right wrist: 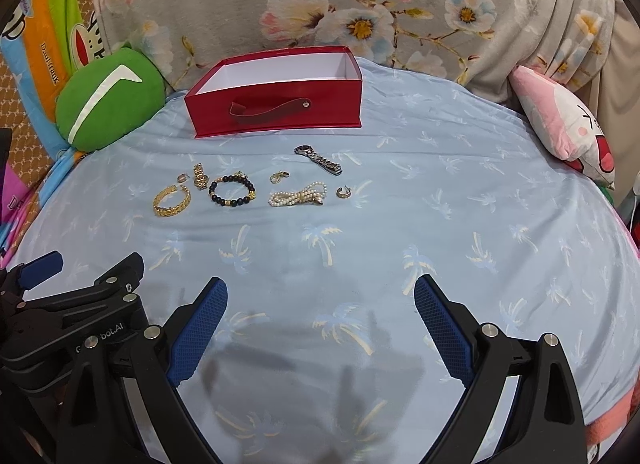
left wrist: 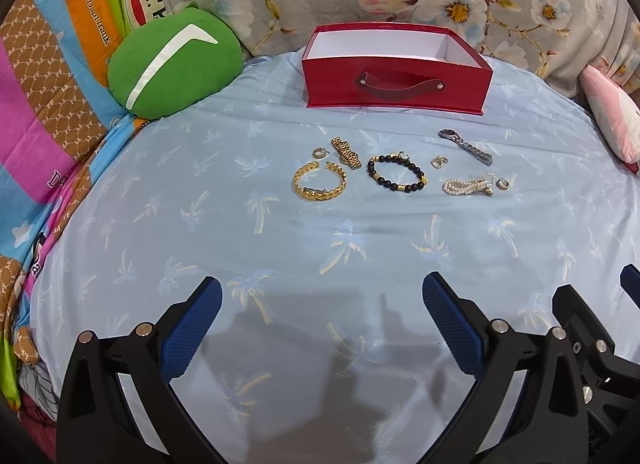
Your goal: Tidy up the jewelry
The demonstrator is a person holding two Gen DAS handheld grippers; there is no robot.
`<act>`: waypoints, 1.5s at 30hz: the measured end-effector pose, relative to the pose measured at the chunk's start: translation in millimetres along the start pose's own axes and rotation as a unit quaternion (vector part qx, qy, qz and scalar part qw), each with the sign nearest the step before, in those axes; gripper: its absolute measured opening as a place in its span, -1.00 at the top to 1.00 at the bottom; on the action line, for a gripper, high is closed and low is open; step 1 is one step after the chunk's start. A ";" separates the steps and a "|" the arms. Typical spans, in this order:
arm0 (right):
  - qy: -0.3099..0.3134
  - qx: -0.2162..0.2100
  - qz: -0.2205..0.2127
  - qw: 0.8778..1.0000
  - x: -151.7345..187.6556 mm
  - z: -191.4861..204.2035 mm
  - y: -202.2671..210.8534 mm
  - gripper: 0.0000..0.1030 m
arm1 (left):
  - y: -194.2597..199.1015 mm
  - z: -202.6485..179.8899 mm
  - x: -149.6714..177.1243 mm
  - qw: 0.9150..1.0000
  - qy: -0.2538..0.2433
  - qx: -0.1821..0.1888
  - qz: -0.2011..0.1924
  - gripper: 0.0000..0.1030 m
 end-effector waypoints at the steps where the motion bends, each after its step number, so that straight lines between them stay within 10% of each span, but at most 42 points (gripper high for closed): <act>1: 0.000 0.000 0.000 1.000 -0.1 0.0 0.2 -0.80 | 0.0 0.2 0.1 1.000 0.000 0.000 0.000 -0.90; 45: 0.001 0.001 -0.001 1.000 2.8 0.9 -0.1 -0.80 | -2.7 6.3 4.6 1.000 0.007 -0.004 0.000 -0.90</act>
Point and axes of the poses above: each gripper's, at about its wrist camera, not at the fingertips, and y roughly against the way its jaws point, z to its left, x to its underside, the point moved 6 cm from there along -y, roughly the way its jaws point, and after that the axes turned 6 degrees about x, right-handed, at the moved point
